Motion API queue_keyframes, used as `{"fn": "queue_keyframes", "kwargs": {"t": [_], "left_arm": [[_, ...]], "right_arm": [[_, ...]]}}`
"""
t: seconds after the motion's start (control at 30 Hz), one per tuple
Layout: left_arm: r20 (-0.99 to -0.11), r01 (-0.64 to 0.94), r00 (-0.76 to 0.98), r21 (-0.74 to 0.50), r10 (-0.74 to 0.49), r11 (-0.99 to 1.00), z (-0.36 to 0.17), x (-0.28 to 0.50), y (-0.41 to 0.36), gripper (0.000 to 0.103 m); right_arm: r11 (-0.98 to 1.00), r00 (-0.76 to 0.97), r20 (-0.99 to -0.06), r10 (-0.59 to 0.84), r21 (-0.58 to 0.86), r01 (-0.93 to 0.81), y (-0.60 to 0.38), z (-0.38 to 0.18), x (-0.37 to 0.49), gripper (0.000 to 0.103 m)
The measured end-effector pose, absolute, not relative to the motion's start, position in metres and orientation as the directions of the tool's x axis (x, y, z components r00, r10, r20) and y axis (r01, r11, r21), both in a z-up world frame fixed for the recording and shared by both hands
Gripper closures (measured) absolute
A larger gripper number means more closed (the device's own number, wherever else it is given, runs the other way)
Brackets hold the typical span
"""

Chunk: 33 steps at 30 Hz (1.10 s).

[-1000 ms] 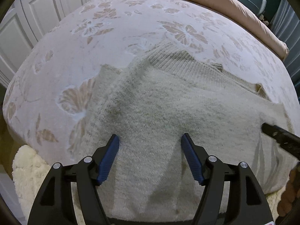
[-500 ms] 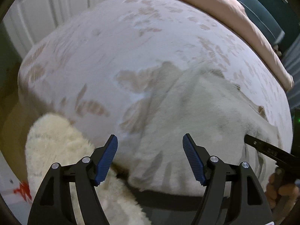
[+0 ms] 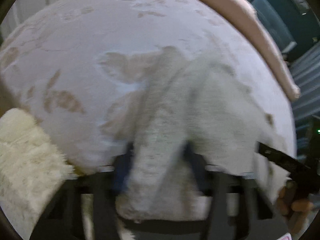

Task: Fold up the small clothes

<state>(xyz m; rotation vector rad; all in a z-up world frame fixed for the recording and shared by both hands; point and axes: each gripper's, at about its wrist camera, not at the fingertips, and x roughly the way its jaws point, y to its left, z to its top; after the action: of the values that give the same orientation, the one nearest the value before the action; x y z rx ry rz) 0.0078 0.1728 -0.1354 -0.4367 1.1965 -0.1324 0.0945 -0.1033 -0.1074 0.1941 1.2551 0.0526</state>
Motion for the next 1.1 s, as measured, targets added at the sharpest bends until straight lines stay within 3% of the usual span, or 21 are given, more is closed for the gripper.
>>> {"fn": "queue_keyframes", "kwargs": {"t": [0.03, 0.07, 0.27, 0.47, 0.7, 0.87, 1.1], "left_arm": [[-0.868, -0.121, 0.372, -0.398, -0.33, 0.91, -0.131, 0.008, 0.172, 0.088], [-0.863, -0.108, 0.375, -0.404, -0.34, 0.908, -0.126, 0.008, 0.17, 0.09], [-0.798, 0.027, 0.431, -0.456, -0.422, 0.89, -0.07, -0.001, 0.141, 0.092], [-0.745, 0.287, 0.44, -0.412, -0.501, 0.865, -0.005, -0.013, 0.051, 0.092], [-0.746, 0.501, 0.314, -0.395, -0.587, 0.77, -0.002, -0.025, -0.067, 0.092], [-0.808, 0.51, 0.235, -0.37, -0.54, 0.776, -0.045, -0.024, -0.121, 0.092], [-0.789, 0.431, 0.3, -0.389, -0.536, 0.814, -0.027, -0.021, -0.078, 0.092]], "right_arm": [[0.981, 0.322, -0.935, 0.15, 0.182, 0.071, -0.105, -0.104, 0.091, 0.026], [0.98, 0.333, -0.931, 0.15, 0.185, 0.077, -0.106, -0.1, 0.087, 0.026], [0.979, 0.421, -0.903, 0.083, 0.152, 0.133, -0.137, -0.075, 0.045, 0.019], [0.942, 0.481, -0.876, 0.027, 0.183, 0.28, -0.206, -0.066, -0.019, 0.015], [0.856, 0.509, -0.86, 0.009, 0.27, 0.441, -0.278, -0.069, -0.08, 0.015], [0.823, 0.519, -0.855, -0.006, 0.291, 0.488, -0.302, -0.072, -0.099, 0.015], [0.825, 0.515, -0.857, -0.02, 0.277, 0.493, -0.312, -0.077, -0.112, 0.015]]}}
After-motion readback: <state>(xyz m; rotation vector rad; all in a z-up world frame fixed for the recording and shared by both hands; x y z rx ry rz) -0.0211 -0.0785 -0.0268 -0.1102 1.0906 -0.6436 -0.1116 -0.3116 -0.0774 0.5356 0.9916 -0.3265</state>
